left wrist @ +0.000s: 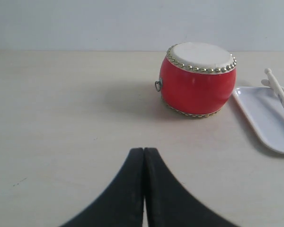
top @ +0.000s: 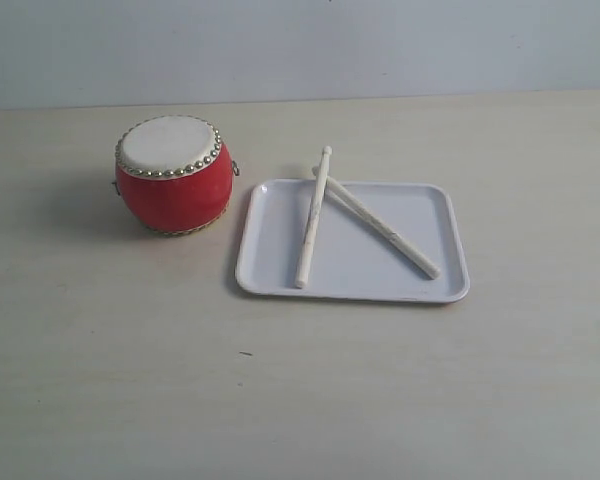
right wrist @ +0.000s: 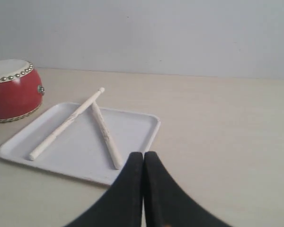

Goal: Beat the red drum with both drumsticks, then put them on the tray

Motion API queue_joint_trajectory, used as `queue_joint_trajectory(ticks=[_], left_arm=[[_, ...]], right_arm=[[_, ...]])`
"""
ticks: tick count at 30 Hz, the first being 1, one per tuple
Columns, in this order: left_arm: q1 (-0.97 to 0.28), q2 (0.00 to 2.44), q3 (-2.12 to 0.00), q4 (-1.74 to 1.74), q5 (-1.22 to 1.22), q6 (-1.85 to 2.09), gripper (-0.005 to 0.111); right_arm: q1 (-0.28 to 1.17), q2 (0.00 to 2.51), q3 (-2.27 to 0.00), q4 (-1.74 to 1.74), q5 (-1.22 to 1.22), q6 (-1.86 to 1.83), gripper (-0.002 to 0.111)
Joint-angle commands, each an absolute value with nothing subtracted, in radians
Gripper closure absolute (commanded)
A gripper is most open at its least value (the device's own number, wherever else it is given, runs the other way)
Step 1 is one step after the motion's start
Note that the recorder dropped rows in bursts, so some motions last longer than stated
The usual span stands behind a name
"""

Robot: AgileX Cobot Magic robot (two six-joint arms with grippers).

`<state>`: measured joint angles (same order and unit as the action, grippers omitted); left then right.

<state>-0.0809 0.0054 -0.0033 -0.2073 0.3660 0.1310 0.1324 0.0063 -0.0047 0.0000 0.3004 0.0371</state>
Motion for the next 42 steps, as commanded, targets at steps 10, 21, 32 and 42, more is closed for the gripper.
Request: queue_joint_trajectory(ticks=[10,21,32,42], left_arm=[[-0.078,0.0,0.0,-0.212,0.363,0.128,0.107],[-0.078,0.0,0.0,-0.212,0.363,0.128,0.107],[-0.078,0.0,0.0,-0.212,0.363,0.128,0.107],[-0.078,0.0,0.0,-0.212,0.363,0.128,0.107]], right_arm=[[0.061,0.0,0.0,0.0,0.302,0.027,0.108],[0.061,0.0,0.0,0.0,0.302,0.029,0.108],[0.061,0.0,0.0,0.0,0.302,0.029,0.108],[0.061,0.0,0.0,0.0,0.302,0.029,0.108]])
